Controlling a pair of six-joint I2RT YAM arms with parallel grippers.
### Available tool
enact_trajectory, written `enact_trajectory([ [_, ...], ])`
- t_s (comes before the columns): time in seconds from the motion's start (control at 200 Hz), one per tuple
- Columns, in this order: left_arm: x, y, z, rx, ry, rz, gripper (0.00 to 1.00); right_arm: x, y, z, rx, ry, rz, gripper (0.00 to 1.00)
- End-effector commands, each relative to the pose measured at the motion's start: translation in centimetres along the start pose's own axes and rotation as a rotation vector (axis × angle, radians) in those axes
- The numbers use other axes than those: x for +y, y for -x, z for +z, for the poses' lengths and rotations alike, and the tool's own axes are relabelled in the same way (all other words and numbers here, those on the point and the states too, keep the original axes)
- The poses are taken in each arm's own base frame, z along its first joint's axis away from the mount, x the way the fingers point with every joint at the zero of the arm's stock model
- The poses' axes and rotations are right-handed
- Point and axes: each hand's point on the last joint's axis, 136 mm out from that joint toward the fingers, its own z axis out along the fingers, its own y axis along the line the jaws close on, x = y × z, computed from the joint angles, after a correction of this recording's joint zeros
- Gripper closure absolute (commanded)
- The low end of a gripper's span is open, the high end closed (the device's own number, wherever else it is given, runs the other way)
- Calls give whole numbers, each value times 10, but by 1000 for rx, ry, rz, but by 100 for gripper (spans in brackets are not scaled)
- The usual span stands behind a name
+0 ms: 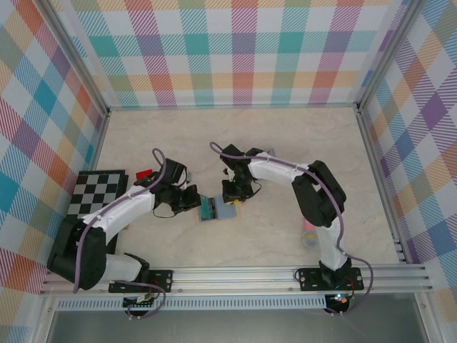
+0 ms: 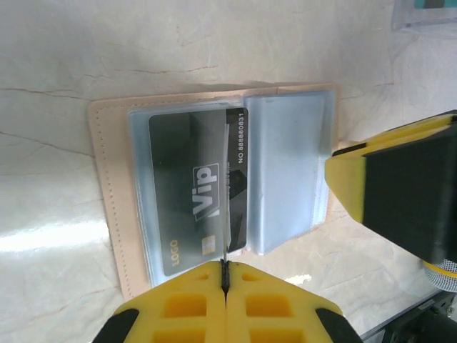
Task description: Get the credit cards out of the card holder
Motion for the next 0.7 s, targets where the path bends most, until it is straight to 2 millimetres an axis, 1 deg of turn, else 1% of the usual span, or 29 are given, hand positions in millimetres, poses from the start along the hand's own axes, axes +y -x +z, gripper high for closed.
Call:
enact_trajectory([
  [0.0, -5, 6, -27, -40, 22, 24, 100, 37, 7, -55, -102, 205, -38, 70],
  [0.12, -23, 12, -48, -82, -40, 32, 100, 47, 12, -90, -180, 336, -31, 58],
  [0.23, -43, 17, -63, -101, -127, 19, 100, 48, 13, -113, -215, 465, -11, 48],
  [0.32, -60, 20, -70, -97, -214, -5, 100, 51, 13, -129, -234, 580, -5, 37],
  [0.4, -77, 23, -76, -86, -310, -25, 100, 51, 14, -138, -243, 661, 1, 29],
  [0.485, -95, 26, -83, -80, -405, -40, 100, 54, 14, -143, -243, 717, 0, 22],
  [0.58, -108, 31, -92, -89, -481, -51, 100, 59, 12, -148, -236, 768, -8, 20],
  [0.65, -114, 34, -97, -93, -522, -68, 100, 63, 11, -151, -225, 799, -14, 20],
  [0.665, -119, 37, -100, -109, -548, -58, 100, 65, 11, -151, -222, 806, -15, 20],
  [0.695, -122, 39, -103, -115, -570, -64, 100, 67, 10, -153, -214, 824, -19, 21],
])
